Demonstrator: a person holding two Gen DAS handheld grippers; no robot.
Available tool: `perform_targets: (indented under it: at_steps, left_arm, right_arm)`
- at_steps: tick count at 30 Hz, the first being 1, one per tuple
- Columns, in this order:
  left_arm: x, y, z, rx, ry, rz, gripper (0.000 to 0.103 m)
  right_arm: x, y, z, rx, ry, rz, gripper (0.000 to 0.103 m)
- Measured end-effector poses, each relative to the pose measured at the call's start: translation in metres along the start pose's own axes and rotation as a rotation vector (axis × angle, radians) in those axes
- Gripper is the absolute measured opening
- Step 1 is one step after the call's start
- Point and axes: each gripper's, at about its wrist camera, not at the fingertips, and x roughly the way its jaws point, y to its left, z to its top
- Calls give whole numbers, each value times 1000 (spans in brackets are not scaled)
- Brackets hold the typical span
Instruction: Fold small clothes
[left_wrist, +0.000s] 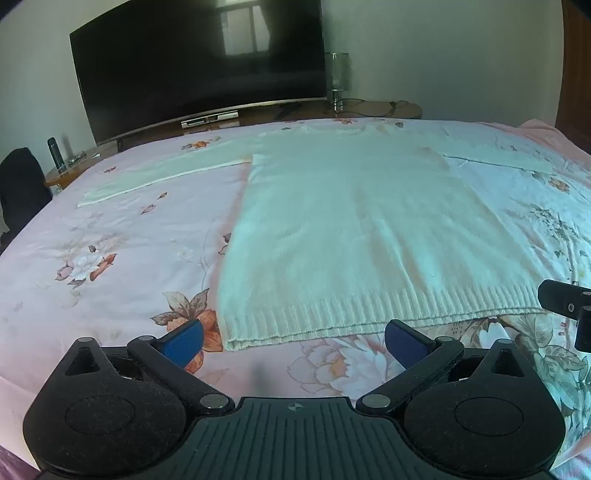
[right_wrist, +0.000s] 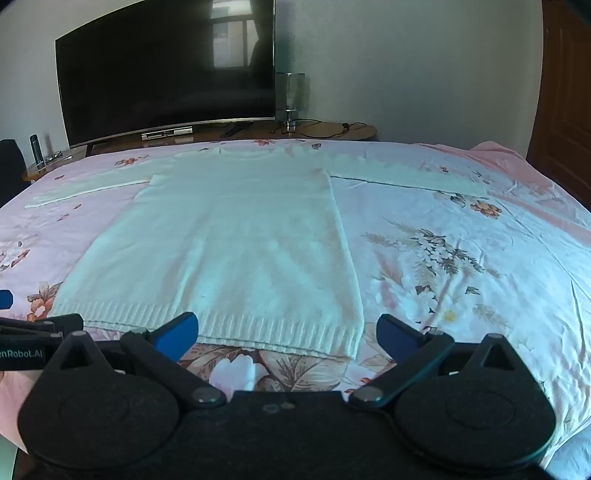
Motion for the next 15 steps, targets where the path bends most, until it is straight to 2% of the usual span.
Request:
perform_targets:
  at_steps: [15]
  left_arm:
    - [-3, -2, 4, 9, -10, 0, 103]
  right_arm:
    - [-2, 0, 1, 5, -6, -8, 103]
